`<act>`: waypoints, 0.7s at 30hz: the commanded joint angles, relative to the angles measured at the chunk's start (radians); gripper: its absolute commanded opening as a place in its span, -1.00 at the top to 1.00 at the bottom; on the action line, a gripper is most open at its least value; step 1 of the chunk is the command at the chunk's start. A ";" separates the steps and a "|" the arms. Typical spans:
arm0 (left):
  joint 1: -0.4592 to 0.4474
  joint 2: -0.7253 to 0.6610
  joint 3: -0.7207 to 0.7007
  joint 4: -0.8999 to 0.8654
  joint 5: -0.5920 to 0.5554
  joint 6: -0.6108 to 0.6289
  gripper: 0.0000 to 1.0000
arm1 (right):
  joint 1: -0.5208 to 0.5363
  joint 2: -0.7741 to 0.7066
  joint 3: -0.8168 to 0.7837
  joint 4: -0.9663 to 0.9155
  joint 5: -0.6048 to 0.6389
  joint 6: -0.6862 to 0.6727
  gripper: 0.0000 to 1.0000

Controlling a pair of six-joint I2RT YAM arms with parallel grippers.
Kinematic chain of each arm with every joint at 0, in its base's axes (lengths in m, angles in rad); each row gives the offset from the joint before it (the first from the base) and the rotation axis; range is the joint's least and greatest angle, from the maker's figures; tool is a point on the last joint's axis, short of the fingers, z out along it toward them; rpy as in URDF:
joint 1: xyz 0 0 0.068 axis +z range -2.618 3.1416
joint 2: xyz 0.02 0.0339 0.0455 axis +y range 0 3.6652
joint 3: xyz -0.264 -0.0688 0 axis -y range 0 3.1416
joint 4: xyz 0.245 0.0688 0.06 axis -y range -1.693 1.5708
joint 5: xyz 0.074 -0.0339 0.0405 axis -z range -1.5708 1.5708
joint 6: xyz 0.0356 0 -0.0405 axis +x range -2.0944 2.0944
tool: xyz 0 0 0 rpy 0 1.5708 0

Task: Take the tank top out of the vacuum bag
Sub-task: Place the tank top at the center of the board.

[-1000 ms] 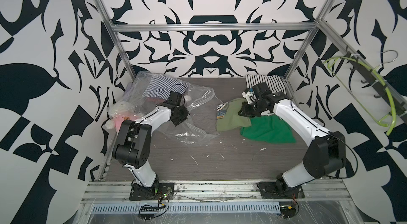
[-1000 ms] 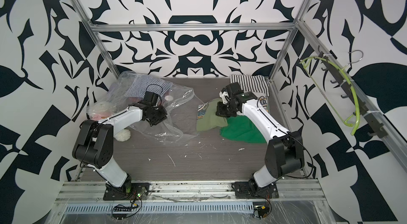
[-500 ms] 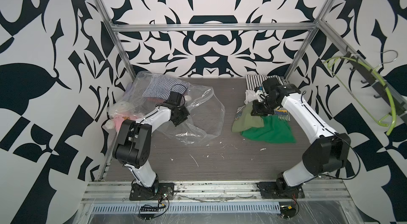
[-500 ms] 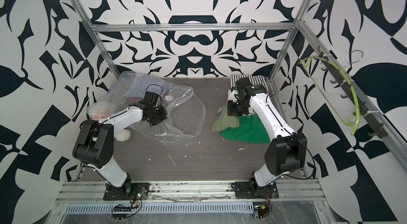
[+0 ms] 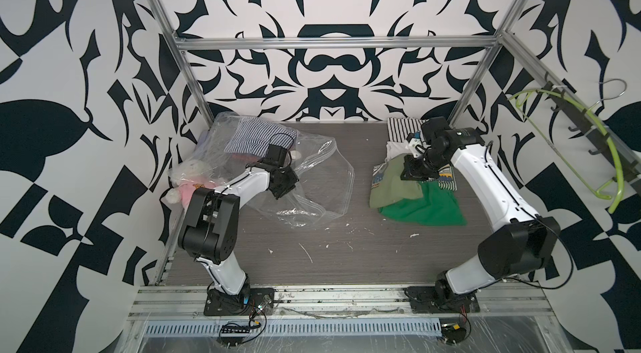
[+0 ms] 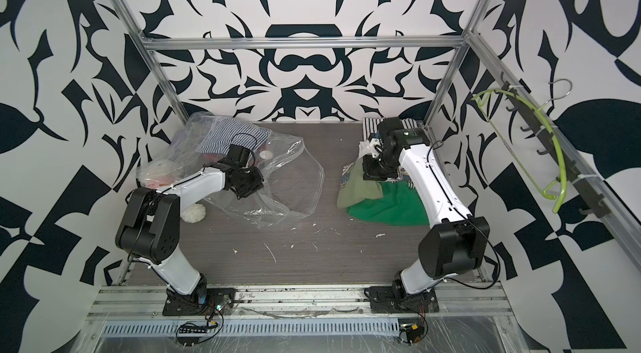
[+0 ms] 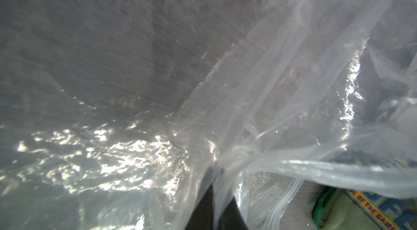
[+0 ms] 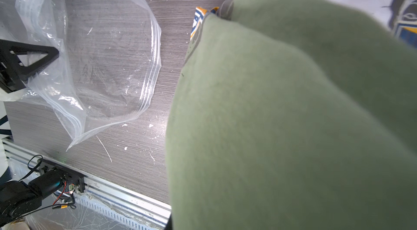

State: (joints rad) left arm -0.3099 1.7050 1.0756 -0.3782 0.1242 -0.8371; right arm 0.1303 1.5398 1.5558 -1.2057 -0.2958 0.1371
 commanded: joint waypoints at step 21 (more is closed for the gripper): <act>-0.001 0.013 0.014 -0.005 0.009 0.016 1.00 | -0.149 0.206 -0.035 0.038 0.515 -0.137 1.00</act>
State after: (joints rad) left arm -0.3099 1.7115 1.0756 -0.3706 0.1352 -0.8368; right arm -0.0093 1.7279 1.4990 -1.1728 0.0368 0.0101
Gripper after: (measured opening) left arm 0.064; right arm 0.091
